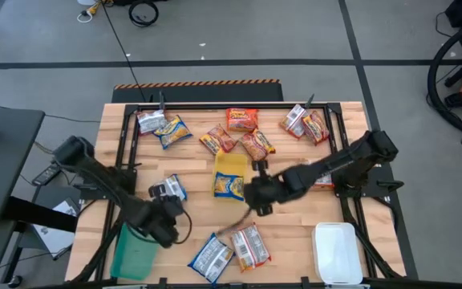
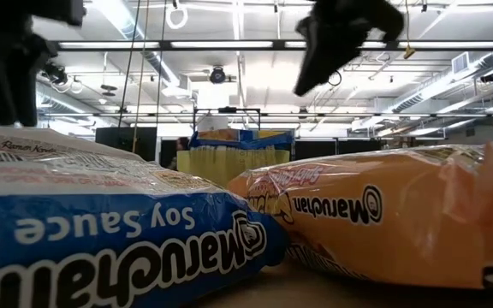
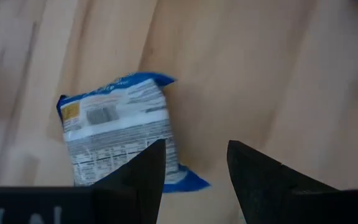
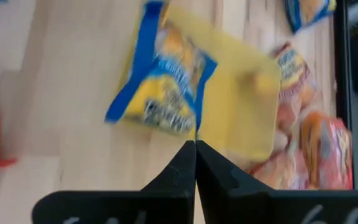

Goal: Sort Maruchan noodles
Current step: Put the blue noodle pack into the yellow bin

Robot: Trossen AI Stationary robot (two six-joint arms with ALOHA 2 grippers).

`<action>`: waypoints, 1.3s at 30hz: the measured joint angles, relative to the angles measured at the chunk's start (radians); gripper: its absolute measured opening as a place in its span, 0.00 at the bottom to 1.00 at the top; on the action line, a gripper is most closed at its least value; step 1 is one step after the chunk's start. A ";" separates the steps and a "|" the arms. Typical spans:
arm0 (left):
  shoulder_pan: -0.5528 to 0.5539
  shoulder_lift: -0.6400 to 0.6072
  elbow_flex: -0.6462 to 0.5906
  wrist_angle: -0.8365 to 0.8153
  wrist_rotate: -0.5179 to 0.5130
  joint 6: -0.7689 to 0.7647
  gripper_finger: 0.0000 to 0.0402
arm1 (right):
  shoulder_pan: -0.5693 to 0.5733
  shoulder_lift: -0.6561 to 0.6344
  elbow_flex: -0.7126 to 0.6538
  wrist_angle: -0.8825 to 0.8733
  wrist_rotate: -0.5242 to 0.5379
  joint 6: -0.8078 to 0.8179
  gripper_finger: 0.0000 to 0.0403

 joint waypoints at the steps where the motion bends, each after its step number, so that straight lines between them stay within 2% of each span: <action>1: -0.003 0.028 0.000 -0.005 -0.012 -0.006 0.44 | 0.022 0.000 -0.007 -0.032 0.013 0.039 0.06; 7: 0.016 0.165 0.000 -0.015 -0.051 -0.001 0.44 | 0.104 -0.001 -0.071 -0.089 0.039 0.236 0.20; 13: 0.062 0.257 0.000 -0.059 -0.048 -0.008 0.44 | 0.149 -0.001 -0.134 -0.069 0.074 0.294 0.38; 18: 0.111 0.297 0.000 -0.066 -0.027 -0.009 0.43 | 0.164 -0.001 -0.142 -0.066 0.084 0.304 0.45; 21: 0.139 0.306 0.000 -0.069 0.005 -0.009 0.37 | 0.173 -0.001 -0.142 -0.079 0.081 0.303 0.46; 24: 0.163 0.304 0.011 -0.098 0.027 -0.009 0.22 | 0.185 -0.002 -0.142 -0.108 0.080 0.304 0.45; 27: 0.181 0.273 0.055 -0.169 0.035 -0.002 0.05 | 0.196 -0.011 -0.142 -0.131 0.079 0.318 0.45; 30: 0.196 0.209 0.140 -0.274 0.036 0.032 0.04 | 0.205 -0.017 -0.142 -0.129 0.068 0.317 0.45; 33: 0.211 0.122 0.249 -0.338 0.036 0.141 0.04 | 0.212 -0.017 -0.142 -0.121 0.020 0.295 0.45; 36: 0.239 0.021 0.349 -0.275 -0.015 0.297 0.03 | 0.212 -0.016 -0.150 -0.074 -0.046 0.242 0.45; 39: 0.293 -0.060 0.407 -0.105 -0.108 0.535 0.03 | 0.211 -0.016 -0.150 -0.047 -0.081 0.186 0.45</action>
